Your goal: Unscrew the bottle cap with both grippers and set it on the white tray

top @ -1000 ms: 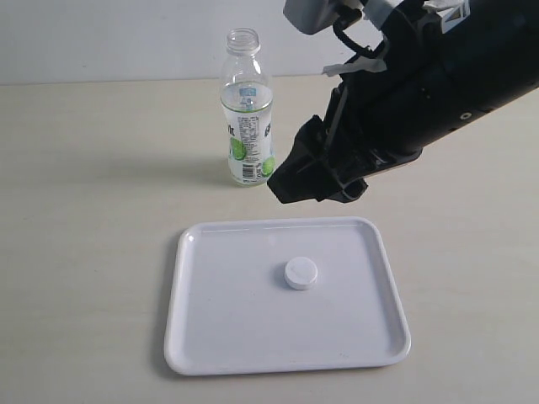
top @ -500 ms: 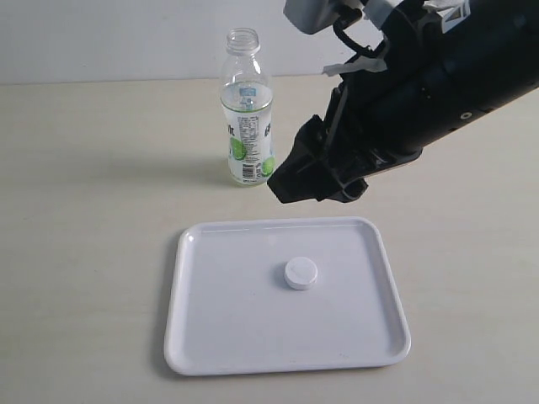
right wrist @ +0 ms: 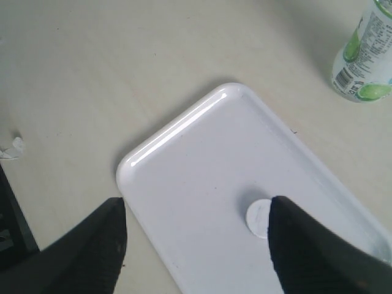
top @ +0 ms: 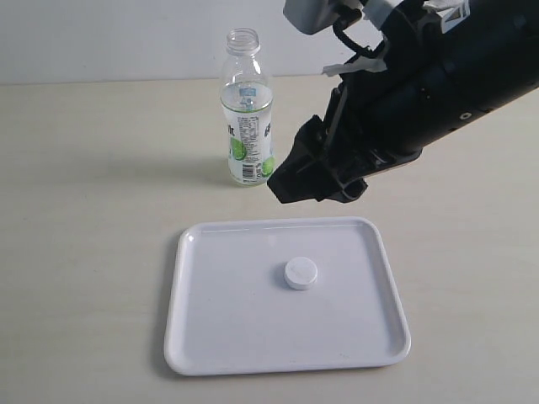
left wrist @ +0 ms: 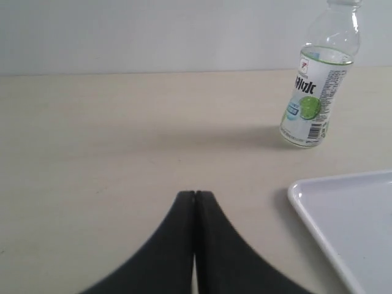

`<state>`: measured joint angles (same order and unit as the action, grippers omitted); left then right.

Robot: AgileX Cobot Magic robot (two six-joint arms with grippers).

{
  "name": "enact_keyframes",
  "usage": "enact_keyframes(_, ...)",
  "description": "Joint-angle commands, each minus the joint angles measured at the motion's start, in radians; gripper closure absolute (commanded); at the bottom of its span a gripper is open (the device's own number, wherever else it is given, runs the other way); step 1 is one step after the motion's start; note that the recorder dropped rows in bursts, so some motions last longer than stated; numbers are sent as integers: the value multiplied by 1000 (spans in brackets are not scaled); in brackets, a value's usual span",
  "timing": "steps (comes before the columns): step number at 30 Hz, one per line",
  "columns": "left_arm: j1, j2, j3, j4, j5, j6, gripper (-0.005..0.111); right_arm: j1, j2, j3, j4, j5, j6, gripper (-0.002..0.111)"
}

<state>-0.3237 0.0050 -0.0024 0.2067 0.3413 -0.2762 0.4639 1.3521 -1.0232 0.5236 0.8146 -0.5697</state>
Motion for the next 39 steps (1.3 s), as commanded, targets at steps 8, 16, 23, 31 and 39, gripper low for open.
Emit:
enact_keyframes(8, 139, -5, 2, -121, 19, 177, 107, 2, -6, 1, -1, -9, -4, 45)
enact_keyframes(16, 139, -5, 2, -124, 13, 173, 107, 2, -6, 1, -1, -9, -4, 45)
enact_keyframes(23, 139, -5, 2, -124, 13, 173, 107, 2, -6, 1, -1, -9, -4, 45)
enact_keyframes(31, 139, -5, 2, -124, 13, 173, 107, 2, -6, 1, -1, -9, -4, 45)
enact_keyframes(39, 139, -5, 2, -124, 13, 173, 107, 2, -6, 1, -32, -111, -107, 45)
